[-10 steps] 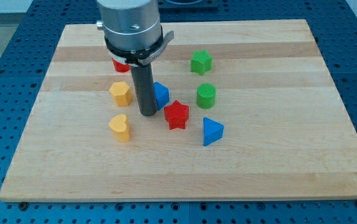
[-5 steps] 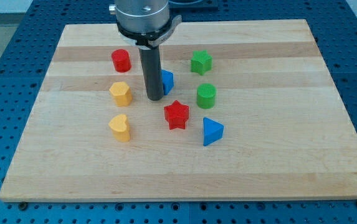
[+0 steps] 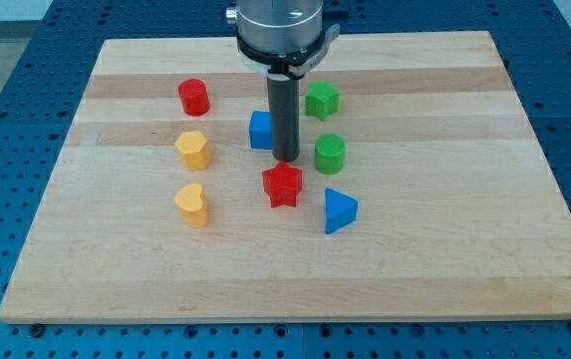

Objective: Slide the blue cube slightly up and left a bit

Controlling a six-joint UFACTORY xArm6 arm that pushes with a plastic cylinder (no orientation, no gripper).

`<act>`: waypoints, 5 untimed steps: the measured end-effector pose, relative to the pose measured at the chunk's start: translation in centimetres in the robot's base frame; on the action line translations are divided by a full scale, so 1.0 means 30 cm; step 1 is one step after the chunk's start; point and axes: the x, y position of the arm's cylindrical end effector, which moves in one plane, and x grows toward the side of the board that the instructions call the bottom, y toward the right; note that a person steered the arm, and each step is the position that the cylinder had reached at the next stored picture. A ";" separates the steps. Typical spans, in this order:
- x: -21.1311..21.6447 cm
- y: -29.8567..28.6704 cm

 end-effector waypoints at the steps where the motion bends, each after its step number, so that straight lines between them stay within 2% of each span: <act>1: -0.050 0.000; 2: -0.103 -0.015; 5: -0.103 -0.081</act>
